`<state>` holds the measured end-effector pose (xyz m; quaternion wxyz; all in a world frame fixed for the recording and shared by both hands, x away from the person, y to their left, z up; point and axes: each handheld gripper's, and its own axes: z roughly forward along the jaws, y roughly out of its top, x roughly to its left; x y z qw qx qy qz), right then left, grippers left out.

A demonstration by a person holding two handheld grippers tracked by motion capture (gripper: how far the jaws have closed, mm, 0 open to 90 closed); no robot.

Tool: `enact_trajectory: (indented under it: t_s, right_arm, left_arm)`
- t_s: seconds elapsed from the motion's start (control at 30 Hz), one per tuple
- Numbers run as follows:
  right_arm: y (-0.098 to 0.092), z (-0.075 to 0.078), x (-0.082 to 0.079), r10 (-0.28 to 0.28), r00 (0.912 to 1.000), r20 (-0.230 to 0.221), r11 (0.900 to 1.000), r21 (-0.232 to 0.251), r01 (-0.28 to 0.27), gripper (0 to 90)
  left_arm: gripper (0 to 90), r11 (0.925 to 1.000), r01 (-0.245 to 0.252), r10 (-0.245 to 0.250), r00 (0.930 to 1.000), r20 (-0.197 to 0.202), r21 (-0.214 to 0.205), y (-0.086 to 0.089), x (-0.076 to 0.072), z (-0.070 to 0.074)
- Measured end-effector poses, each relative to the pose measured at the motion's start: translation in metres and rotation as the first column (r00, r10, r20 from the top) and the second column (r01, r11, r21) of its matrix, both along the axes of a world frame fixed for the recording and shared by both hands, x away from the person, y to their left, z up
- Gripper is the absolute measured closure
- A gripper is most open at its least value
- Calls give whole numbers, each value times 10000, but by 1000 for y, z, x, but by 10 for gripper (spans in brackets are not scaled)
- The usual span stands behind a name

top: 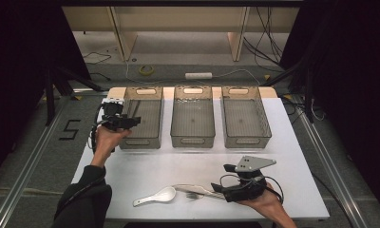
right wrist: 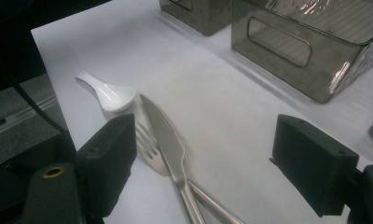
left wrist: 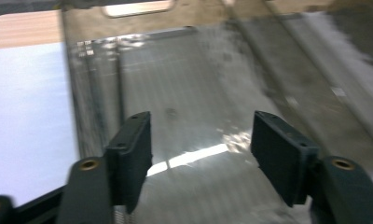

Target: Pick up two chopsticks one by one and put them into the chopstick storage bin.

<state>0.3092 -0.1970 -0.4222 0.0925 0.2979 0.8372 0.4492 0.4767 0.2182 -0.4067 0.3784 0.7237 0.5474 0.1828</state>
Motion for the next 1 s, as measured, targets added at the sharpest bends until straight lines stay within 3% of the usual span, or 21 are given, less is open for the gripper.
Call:
enact_trajectory:
  t_s: [0.07,0.17,0.23,0.43,0.57,0.8,1.0]
  right_arm:
    - [0,0,0,-38,10000,-1,10000,-28,38,229]
    - [-1,-1,0,-121,9999,29,9999,53,120,228]
    - [-1,-1,0,-115,9999,39,9999,26,115,228]
    - [-3,-3,1,-189,9998,-39,9998,6,189,229]
    - [-4,-3,1,-224,9997,-59,9997,33,225,229]
    - [-4,-5,2,-330,9994,-116,9994,65,331,229]
    - [-5,-6,3,-327,9993,-176,9994,63,329,228]
  left_arm:
    - [329,9987,449,-448,9990,-64,226,-3,-9,3]
    - [294,9956,930,-931,9956,-79,-111,-6,-24,8]
    - [262,9897,1432,-1432,9894,-239,-18,-11,-33,11]
    - [209,9624,2709,-2691,9607,-678,189,-28,-56,13]
    - [186,9437,3273,-3221,9421,-931,471,-37,-68,9]
    - [166,9235,3810,-3752,9214,-1011,448,-44,-88,2]
    - [158,8999,4312,-4217,8985,-1217,657,-51,-100,0]
